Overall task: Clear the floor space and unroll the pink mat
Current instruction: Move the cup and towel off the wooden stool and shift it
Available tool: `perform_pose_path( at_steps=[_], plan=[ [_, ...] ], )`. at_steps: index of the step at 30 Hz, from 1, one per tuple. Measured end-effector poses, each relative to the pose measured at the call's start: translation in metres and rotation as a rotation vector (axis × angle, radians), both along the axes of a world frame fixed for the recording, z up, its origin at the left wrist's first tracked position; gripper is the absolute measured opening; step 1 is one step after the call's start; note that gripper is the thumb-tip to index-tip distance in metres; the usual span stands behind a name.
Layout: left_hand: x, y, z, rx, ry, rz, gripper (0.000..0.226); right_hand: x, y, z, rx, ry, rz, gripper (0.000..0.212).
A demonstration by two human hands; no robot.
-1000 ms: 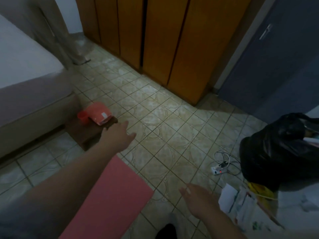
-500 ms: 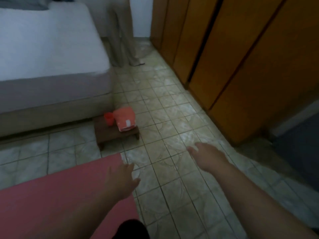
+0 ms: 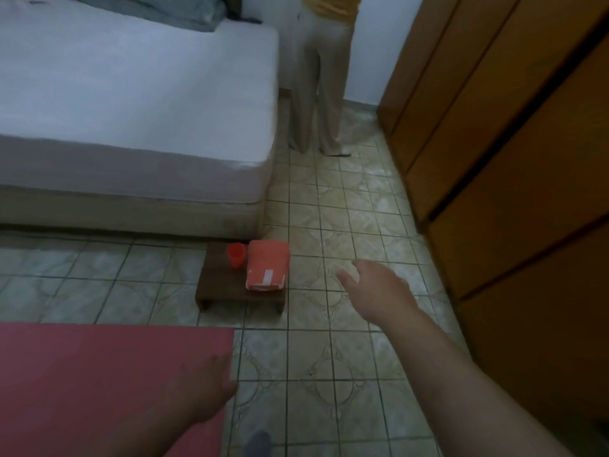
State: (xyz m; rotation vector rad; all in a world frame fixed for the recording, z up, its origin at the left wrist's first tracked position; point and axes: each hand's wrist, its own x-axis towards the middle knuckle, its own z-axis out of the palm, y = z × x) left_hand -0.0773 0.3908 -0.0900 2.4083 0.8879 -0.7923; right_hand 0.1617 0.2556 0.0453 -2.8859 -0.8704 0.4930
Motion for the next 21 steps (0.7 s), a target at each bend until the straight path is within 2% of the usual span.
perform_pose_path(
  at_steps=[11, 15, 21],
  plan=[
    [0.22, 0.104, 0.061, 0.24, -0.285, 0.253, 0.069, 0.102, -0.014, -0.106, -0.226, 0.272, 0.069, 0.067],
    [0.28, 0.124, 0.053, 0.244, -0.32, 0.285, 0.069, 0.163, 0.002, -0.117, -0.262, 0.293, 0.094, 0.07],
    [0.318, 0.13, 0.005, 0.158, -0.282, 0.358, 0.068, 0.242, 0.067, -0.122, -0.154, 0.212, 0.126, 0.068]
  ],
)
